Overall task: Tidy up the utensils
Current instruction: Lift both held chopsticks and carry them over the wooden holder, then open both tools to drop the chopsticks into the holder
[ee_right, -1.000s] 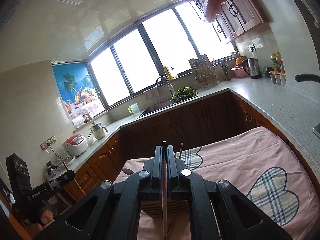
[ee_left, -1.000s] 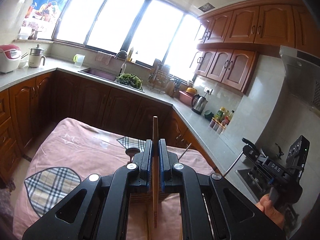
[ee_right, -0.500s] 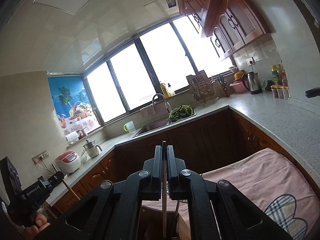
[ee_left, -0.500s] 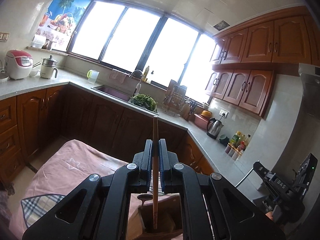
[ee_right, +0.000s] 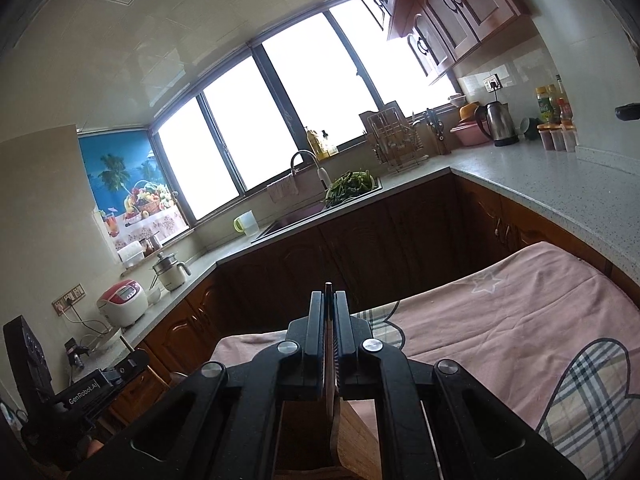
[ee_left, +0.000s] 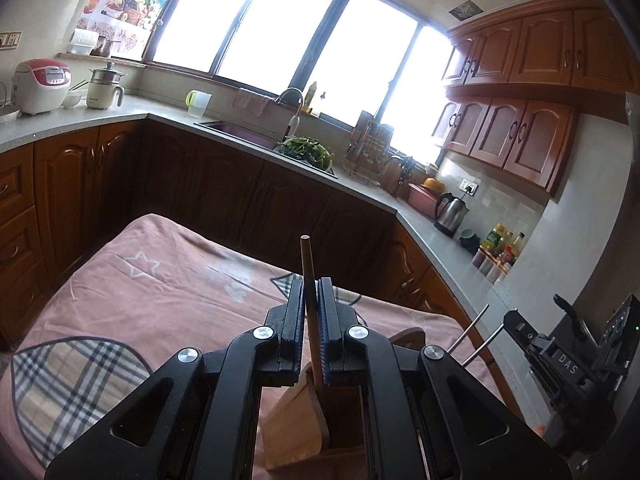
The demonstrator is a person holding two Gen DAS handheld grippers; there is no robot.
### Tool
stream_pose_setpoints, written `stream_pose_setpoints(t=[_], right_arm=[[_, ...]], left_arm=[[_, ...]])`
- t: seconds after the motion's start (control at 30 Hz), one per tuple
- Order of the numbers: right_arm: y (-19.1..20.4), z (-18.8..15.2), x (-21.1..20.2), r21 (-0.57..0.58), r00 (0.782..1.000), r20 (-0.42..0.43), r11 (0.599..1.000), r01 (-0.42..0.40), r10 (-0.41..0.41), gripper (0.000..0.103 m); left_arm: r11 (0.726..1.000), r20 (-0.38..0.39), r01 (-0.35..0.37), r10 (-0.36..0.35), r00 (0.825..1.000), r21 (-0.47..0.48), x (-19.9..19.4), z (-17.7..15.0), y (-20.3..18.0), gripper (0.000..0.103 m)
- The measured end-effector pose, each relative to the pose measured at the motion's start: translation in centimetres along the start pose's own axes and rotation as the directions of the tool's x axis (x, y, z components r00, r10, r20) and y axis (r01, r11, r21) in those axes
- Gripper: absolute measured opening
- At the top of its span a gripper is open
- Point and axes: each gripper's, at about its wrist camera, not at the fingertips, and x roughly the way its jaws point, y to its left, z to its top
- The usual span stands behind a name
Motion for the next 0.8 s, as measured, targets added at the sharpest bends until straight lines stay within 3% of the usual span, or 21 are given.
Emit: stream_pose_setpoints(t=[0.23, 0.53, 0.57, 0.73, 0.8], right_arm=[[-0.1, -1.1, 0.5, -0.009, 0.999, -0.036, 1.000, 0.009, -0.009, 0.004], [0.0, -0.8, 0.6, 0.003, 0.998, -0.064, 1.000, 0.006, -0.006, 0.005], [0.1, -0.7, 0.7, 0.004, 0.998, -0.068, 1.000, 0.005, -0.005, 0.009], [-0.1, -0.6, 0.5, 0.015, 0.997, -0.078, 1.000, 0.004, -0.003, 0.010], [-0.2, -0.4, 0.1, 0.026, 0.997, -0.075, 1.000, 0.003, -0.001, 0.024]], left_arm=[[0.997, -0.026, -0.022, 0.023, 0.999, 0.070, 0.6, -1.6, -1.2, 0.007], [0.998, -0.055, -0.014, 0.018, 0.998, 0.066, 0.5, -1.2, -1.1, 0.007], [0.998, -0.057, -0.015, 0.019, 0.998, 0.067, 0.5, -1.2, -1.1, 0.007], [0.998, -0.074, -0.009, 0.014, 0.997, 0.064, 0.3, -1.0, -1.0, 0.007], [0.998, -0.080, -0.012, 0.017, 0.997, 0.064, 0.1, -0.9, -1.0, 0.010]])
